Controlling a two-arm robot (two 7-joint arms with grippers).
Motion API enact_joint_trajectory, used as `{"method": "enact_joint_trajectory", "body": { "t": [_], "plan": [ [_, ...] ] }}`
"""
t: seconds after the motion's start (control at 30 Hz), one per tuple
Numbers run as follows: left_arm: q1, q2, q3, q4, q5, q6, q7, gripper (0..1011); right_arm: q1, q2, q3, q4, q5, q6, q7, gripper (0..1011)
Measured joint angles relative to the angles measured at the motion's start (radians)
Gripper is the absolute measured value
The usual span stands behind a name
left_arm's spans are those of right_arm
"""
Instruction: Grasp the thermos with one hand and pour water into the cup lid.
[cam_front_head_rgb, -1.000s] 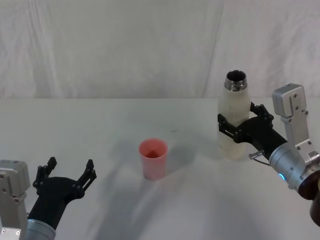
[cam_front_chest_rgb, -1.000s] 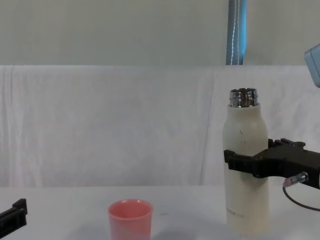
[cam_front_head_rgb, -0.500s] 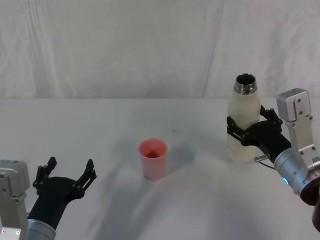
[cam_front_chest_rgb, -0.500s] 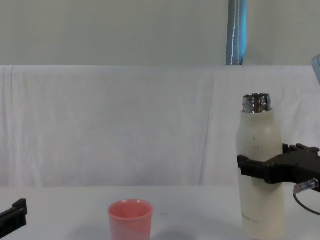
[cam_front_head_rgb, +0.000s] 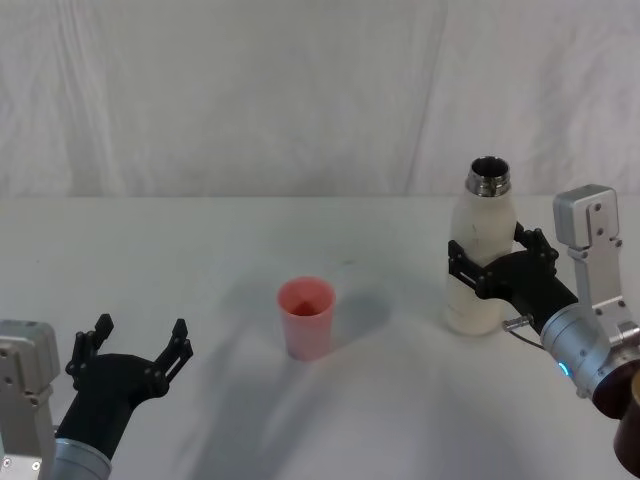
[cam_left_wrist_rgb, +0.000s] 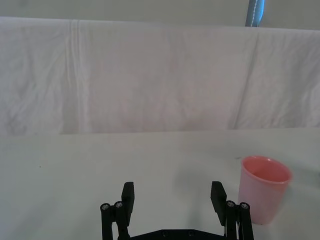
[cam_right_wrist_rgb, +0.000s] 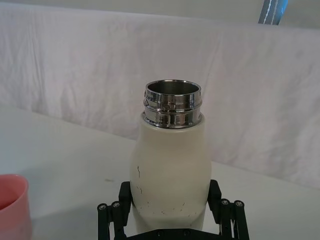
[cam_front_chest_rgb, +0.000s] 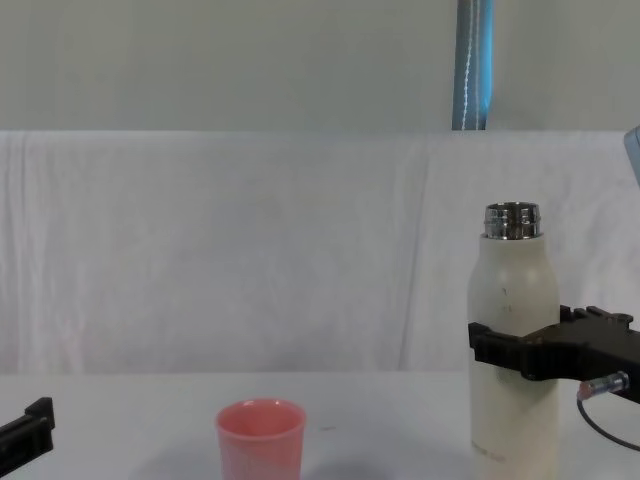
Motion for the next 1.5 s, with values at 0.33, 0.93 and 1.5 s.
{"method": "enact_joint_trajectory", "body": {
  "t": [0.33,0.93,1.5],
  "plan": [
    [0.000,0.000,0.000,0.000,0.000,0.000,0.000,1001,0.009,-0.017,0.002,0.017,0.022,0.001,0.002,948],
    [0.000,0.000,0.000,0.000,0.000,0.000,0.000,1001,0.039,-0.017,-0.018,0.058,0.032,-0.007,0.018,948],
    [0.000,0.000,0.000,0.000,0.000,0.000,0.000,1001,0.060,-0.019,-0.027,0.084,0.032,-0.009,0.018,948]
  ]
}}
